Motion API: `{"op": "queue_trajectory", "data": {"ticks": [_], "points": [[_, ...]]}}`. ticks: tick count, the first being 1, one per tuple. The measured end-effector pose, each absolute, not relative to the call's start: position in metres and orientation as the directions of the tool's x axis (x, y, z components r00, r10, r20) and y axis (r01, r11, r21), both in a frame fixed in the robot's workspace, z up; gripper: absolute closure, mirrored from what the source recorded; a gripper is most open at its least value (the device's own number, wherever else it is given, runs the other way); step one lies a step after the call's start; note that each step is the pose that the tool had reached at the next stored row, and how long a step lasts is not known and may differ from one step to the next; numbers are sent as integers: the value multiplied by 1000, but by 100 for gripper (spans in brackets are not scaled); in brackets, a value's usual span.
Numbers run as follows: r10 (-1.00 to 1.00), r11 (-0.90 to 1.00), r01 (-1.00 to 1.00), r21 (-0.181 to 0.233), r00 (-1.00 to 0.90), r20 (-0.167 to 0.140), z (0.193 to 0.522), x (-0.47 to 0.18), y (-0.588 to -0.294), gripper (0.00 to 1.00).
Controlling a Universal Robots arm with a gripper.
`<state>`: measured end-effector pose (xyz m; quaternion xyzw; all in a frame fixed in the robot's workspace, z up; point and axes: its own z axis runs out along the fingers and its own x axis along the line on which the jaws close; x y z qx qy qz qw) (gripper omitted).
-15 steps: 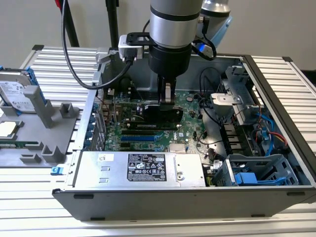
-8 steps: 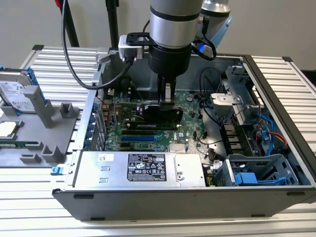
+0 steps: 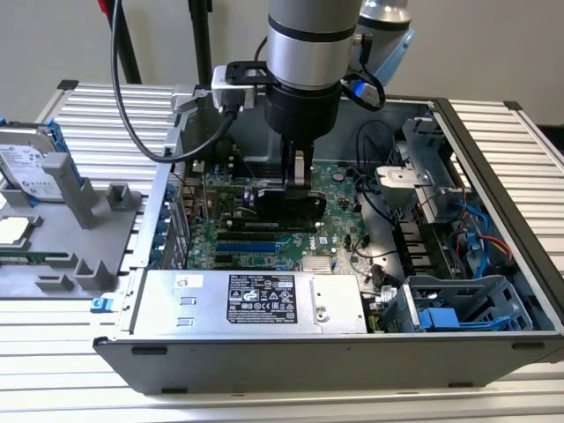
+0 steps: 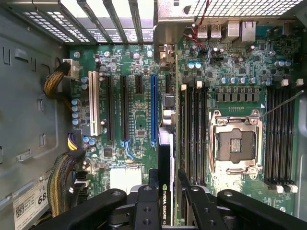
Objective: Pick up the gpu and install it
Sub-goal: 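Insert the gpu into the slot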
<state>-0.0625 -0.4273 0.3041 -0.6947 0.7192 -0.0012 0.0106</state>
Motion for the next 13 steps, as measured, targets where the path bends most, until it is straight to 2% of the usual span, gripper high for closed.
{"op": "queue_trajectory", "data": {"ticks": [13], "points": [[-999, 35, -999, -17, -34, -12, 301, -62, -427, 100]]}}
